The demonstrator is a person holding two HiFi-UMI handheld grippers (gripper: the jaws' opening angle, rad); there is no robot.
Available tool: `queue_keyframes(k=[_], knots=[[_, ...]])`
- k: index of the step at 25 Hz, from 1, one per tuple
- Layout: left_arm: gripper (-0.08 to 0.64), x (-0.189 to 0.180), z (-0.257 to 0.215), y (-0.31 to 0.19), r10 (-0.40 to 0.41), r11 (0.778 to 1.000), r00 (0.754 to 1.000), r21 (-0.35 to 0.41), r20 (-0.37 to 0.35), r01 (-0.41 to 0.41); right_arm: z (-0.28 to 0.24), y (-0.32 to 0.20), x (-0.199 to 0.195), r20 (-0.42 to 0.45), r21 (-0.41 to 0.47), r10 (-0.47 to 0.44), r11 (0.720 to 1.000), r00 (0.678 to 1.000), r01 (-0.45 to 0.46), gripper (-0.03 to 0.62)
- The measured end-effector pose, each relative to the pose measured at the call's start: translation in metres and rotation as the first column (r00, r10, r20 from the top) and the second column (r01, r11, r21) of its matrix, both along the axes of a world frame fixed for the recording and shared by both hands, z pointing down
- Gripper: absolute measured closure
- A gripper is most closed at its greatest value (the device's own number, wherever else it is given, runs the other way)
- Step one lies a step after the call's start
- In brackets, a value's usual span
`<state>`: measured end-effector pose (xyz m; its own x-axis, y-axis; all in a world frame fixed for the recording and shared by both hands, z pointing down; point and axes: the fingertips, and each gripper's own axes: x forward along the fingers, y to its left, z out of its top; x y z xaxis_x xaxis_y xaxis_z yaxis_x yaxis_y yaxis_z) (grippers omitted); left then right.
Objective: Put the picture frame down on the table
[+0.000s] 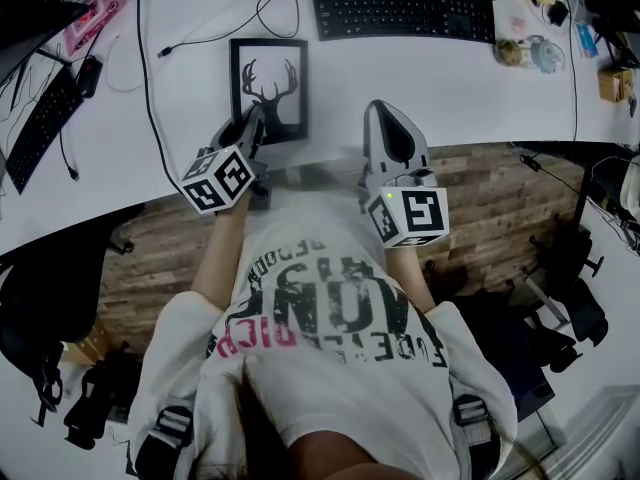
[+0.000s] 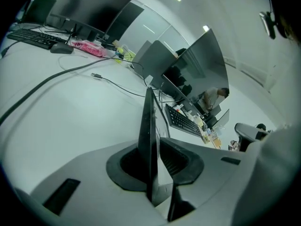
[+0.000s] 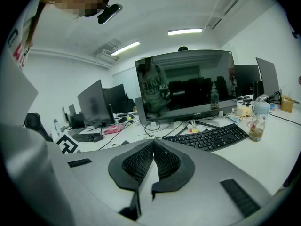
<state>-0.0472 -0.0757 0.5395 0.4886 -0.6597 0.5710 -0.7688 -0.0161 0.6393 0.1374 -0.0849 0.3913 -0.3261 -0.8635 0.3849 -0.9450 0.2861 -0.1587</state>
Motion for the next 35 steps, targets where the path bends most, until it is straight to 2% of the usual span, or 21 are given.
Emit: queue_keyframes(k=[15, 35], knots=[[0.403, -0.017, 0.018, 0.002, 0.013, 1.0, 0.988, -0.004, 0.153, -0.012, -0.002, -0.002, -0.004, 0.003, 0.007, -0.022, 1.0, 1.0, 0.022, 0.591], [0.357, -0.029, 0.033, 0.005, -0.001, 0.999, 0.973, -0.04, 0.232, 0.01, -0.001, -0.009, -0.004, 0.001, 0.001, -0.049, 0.999, 0.999, 0.049, 0.591]])
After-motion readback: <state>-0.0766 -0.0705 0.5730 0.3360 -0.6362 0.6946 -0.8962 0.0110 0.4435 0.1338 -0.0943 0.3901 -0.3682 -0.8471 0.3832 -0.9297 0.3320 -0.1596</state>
